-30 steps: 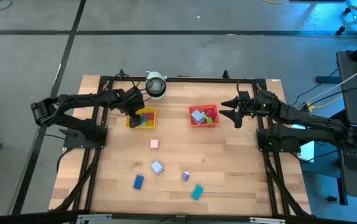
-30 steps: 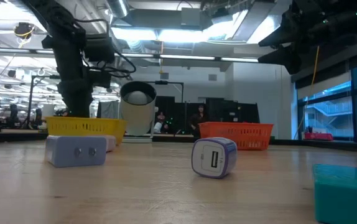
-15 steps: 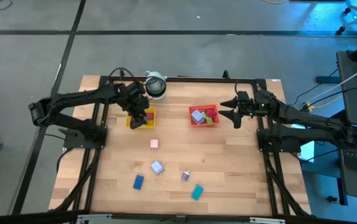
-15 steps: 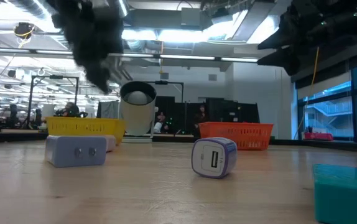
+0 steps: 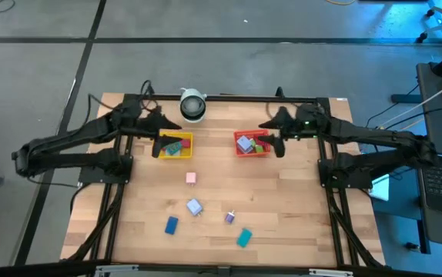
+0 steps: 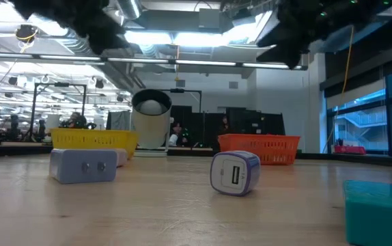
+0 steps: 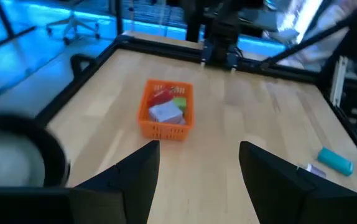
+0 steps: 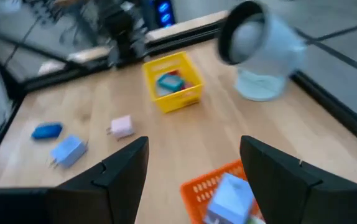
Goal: Pick & Place Office items
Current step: Put the light pink charger adapter into the orange bin
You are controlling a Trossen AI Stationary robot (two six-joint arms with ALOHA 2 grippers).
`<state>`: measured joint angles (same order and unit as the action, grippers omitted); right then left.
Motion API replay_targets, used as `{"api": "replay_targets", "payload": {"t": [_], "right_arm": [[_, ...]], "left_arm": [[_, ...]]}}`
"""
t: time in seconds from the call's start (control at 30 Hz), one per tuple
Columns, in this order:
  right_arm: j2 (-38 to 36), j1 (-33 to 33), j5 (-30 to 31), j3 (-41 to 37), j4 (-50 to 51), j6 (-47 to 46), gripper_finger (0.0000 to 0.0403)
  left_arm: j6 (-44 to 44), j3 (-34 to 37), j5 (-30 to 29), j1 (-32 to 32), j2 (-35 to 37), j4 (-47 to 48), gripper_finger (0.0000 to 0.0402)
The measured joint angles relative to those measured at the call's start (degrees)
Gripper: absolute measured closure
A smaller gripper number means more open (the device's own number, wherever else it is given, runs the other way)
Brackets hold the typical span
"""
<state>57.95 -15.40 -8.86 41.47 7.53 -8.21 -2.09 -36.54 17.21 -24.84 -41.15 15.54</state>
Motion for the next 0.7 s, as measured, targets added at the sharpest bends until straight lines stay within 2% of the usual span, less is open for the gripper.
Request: {"api": "replay_targets", "payload": {"t": [0.23,0.43,0.57,0.7], "right_arm": [[14.60,6.91,2.04,8.09,-0.23,4.34,0.0147],[29.71,12.90,10.25,13.13,-4.27,1.22,0.0142],[39.43,15.37,10.90,17.43,-7.84,-1.77,0.0121],[45.53,16.66,9.46,22.93,-7.79,-3.49,0.0100]], "left_arm": [[-7.40,7.32,-1.20,1.15,8.61,-1.81,0.0177],[-7.61,7.52,-2.31,3.07,12.34,-2.09,0.0176],[-7.76,7.53,-2.32,3.10,13.88,-1.44,0.0176],[-8.11,7.55,-2.31,3.10,14.83,1.33,0.0176]]}}
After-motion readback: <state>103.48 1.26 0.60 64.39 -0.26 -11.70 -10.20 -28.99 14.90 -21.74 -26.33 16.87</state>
